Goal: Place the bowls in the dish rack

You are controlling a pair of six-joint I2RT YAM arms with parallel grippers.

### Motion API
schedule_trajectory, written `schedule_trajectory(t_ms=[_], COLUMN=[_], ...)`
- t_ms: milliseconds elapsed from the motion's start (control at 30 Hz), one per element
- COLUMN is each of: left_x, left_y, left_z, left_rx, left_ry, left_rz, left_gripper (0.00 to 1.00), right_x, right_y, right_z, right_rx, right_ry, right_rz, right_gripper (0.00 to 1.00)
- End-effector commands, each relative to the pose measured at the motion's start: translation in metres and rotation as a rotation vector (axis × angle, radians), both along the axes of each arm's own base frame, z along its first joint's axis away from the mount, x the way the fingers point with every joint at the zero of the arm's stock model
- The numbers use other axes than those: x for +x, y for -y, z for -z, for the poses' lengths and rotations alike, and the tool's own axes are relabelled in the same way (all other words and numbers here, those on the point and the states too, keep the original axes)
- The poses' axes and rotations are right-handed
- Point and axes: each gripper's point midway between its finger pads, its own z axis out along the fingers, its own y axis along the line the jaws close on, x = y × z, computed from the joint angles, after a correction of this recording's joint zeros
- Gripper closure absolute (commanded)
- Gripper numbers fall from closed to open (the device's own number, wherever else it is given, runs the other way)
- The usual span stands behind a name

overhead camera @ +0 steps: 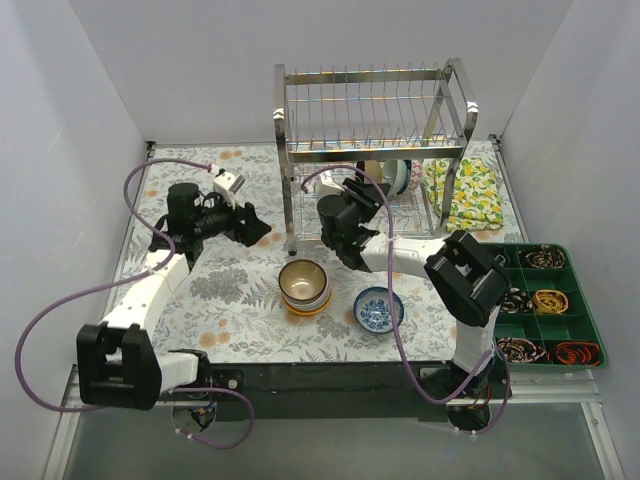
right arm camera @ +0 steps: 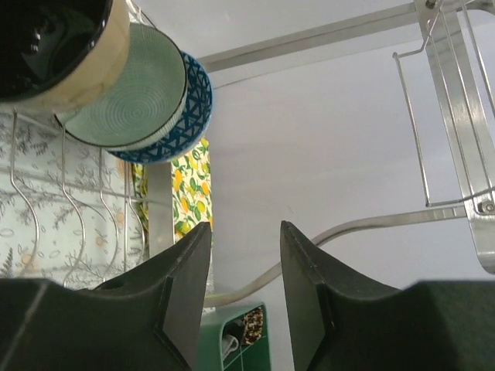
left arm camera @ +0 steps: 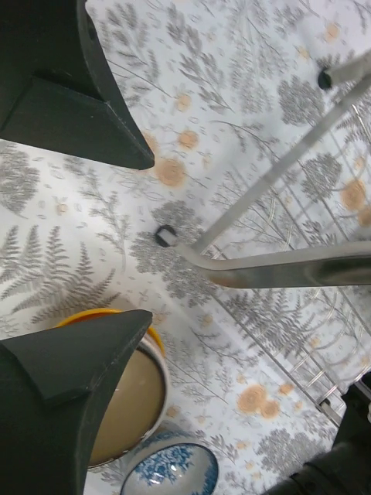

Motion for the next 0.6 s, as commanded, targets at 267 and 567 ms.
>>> schedule_trajectory(t_ms=[267, 567], left_x=[-0.086, -0.175], left_y=[-0.021, 0.043], left_z=[-0.062, -0.105], left_rx=[0.075, 0.003], left_ry=[0.130, 0.062], left_rz=[0.003, 0.493], left_gripper=[0.24, 0.15], right_x=[-0.061, -0.135], right_y=[0.021, 0.054], right_z=[-0.011, 0.012], right_rx=[0.074, 0.226], right_ry=[0.003, -0.318], right_rz=[-0.097, -0.322], right_gripper=[0.52, 0.37])
